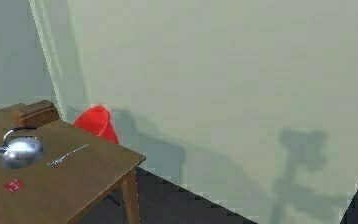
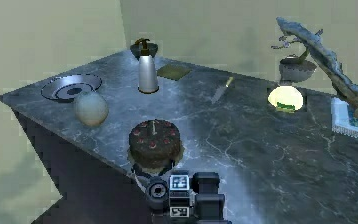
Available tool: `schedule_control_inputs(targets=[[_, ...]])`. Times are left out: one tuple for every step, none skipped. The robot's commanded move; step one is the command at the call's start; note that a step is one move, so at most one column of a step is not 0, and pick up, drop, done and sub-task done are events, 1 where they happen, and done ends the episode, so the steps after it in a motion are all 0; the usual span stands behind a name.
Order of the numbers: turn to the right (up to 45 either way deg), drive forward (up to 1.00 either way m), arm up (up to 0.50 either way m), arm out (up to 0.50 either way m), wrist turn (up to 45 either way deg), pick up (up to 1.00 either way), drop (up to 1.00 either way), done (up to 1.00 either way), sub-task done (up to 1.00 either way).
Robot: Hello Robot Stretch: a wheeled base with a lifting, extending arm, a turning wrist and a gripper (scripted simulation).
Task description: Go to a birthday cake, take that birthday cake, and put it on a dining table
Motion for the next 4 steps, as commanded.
schedule_control_inputs(targets=[[0.0,0.00,0.10,0.00,0.0,0.00,0.00,0.00,0.00],[0.0,0.00,0.06,0.00,0.0,0.00,0.00,0.00,0.00],[0.0,0.00,0.00,0.00,-45.0,0.00,0.00,0.00,0.00],[0.0,0.00,0.00,0.00,-45.0,0.00,0.00,0.00,0.00]])
